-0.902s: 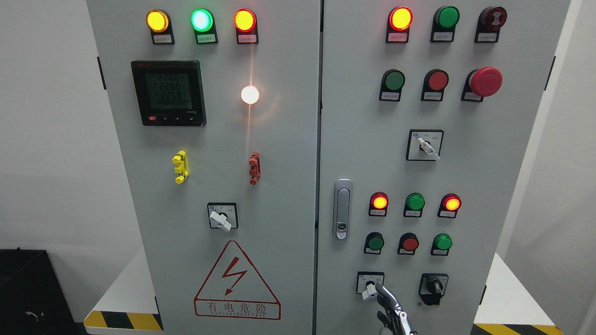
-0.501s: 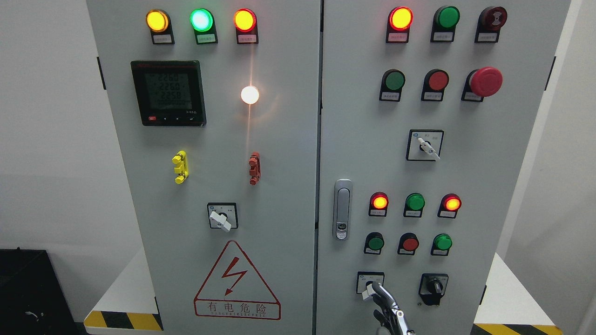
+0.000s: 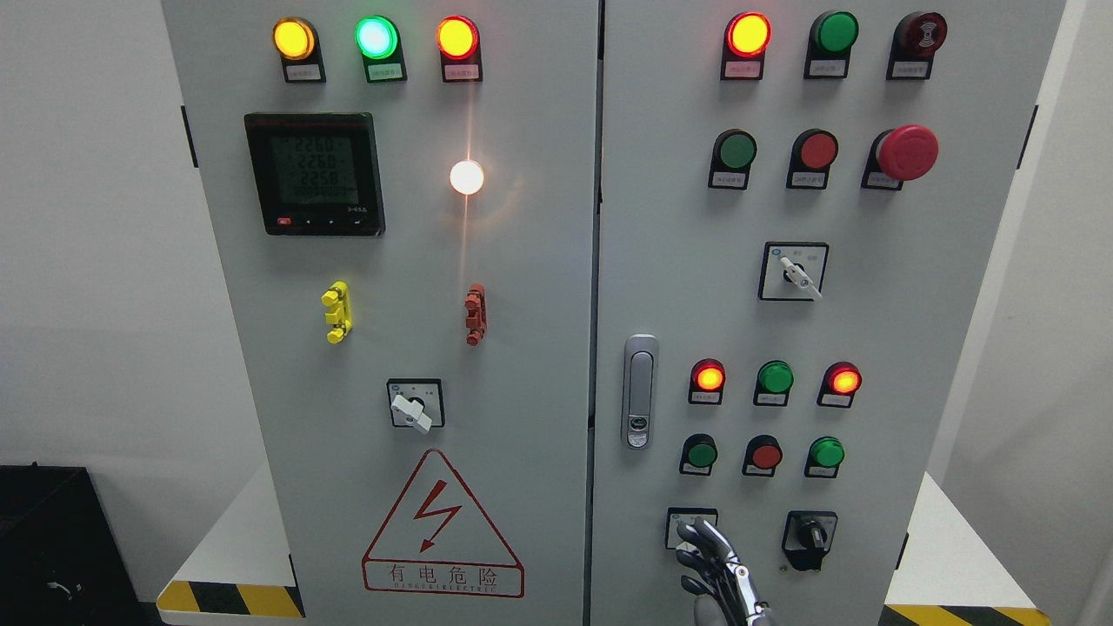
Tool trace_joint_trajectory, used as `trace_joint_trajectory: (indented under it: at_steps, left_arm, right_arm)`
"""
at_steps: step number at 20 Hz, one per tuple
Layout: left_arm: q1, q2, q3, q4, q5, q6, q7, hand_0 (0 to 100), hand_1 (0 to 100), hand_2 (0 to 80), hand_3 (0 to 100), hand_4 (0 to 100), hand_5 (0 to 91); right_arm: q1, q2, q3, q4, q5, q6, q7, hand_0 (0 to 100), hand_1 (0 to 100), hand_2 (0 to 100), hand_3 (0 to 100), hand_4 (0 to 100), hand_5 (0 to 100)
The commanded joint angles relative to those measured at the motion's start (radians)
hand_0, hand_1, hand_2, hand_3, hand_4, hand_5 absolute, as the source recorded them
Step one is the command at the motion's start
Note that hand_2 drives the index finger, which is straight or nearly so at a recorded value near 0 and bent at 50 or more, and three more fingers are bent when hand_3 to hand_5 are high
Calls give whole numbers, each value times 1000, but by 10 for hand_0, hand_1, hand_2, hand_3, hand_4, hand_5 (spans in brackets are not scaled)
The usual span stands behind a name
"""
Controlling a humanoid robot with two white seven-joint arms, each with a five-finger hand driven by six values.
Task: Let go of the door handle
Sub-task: 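Raise the right hand up toward the silver door handle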
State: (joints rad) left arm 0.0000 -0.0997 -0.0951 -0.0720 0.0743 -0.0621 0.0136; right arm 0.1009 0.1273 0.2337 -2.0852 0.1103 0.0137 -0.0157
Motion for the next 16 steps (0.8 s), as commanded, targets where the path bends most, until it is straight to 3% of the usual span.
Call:
trace_joint_trajectory:
  at_steps: [1,3,9,16]
  left_arm:
    - [17,0,0,0,-1,-1,0,120,556,0,0,0,0]
    - [17,0,0,0,-1,-1,0,120,556,0,0,0,0]
    - [17,0,0,1,-1,-1,0,120,556,0,0,0,0]
    - [17,0,0,0,-1,-1,0,120,556,0,0,0,0]
  right_arm:
    - [-44,0,-4,1,95,25,-6,452,282,27,761,796,808]
    - [-59,0,-10,2,191,25,-9,487,279,69,831,865,859]
    - [-107,2,-11,4,484,20,-10,524,299,130,945,940,935]
    - [-131,0,-8,20,814,23,-7,509,348,131,998,984,1000]
